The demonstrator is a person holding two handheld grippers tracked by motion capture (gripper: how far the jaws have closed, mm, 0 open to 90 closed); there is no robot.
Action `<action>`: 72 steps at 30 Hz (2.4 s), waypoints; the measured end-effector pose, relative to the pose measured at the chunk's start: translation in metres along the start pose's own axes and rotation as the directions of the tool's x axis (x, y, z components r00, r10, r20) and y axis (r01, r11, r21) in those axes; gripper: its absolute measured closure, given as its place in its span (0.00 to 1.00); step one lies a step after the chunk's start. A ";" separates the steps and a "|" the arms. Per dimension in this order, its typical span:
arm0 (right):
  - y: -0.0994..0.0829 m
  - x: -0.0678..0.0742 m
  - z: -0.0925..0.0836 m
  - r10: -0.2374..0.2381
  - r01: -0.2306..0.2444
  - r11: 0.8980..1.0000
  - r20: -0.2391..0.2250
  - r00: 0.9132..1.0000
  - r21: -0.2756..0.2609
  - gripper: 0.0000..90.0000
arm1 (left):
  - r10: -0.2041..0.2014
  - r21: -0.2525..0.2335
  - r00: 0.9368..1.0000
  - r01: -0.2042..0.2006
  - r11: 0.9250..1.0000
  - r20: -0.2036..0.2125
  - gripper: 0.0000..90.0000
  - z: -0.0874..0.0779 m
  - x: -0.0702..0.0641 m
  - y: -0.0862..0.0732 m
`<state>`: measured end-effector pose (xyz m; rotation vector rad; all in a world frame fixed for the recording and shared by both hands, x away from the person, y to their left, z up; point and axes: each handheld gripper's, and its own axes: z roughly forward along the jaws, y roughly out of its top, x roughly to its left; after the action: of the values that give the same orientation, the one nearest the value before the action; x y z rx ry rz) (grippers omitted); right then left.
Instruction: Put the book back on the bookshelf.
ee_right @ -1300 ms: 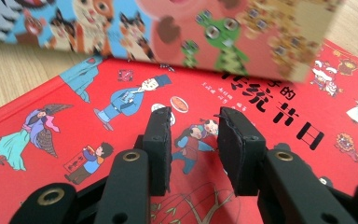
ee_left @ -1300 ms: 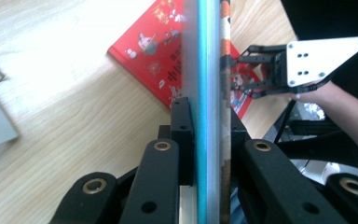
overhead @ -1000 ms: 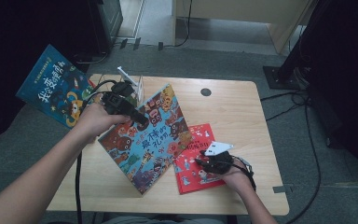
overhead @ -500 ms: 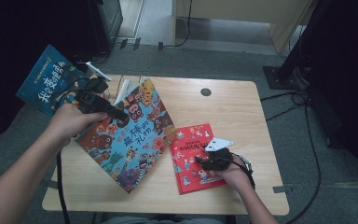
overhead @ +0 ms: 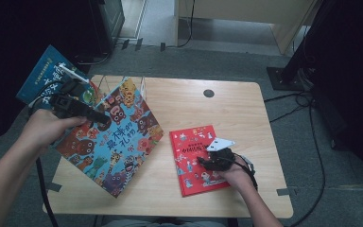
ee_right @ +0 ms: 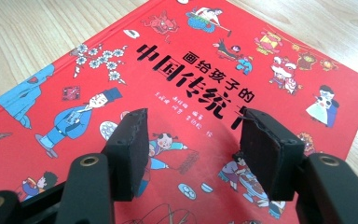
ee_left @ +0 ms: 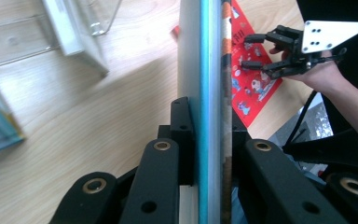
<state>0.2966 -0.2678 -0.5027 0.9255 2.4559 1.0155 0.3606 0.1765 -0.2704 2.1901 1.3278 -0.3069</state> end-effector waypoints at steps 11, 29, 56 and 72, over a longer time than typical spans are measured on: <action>0.003 -0.001 0.003 0.002 -0.002 1.000 -0.006 1.000 0.005 0.47 | -0.055 -0.019 0.998 0.054 0.998 -0.026 0.91 -0.019 0.018 -0.023; 0.011 -0.004 0.011 0.007 -0.007 1.000 -0.025 1.000 0.006 0.48 | -0.184 -0.098 0.982 0.180 0.979 -0.042 0.91 -0.059 0.052 -0.061; 0.012 -0.004 0.012 0.015 -0.015 1.000 -0.029 0.999 0.010 0.49 | -0.262 -0.162 0.962 0.247 0.955 -0.079 0.91 -0.119 0.072 -0.089; 0.012 -0.004 0.013 0.012 -0.012 1.000 -0.032 0.999 0.008 0.49 | -0.347 -0.255 0.931 0.310 0.916 -0.113 0.91 -0.147 0.089 -0.082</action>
<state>0.3109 -0.2575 -0.5026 0.9341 2.4846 1.0336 0.3191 0.3552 -0.2188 1.8210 1.7315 -0.0966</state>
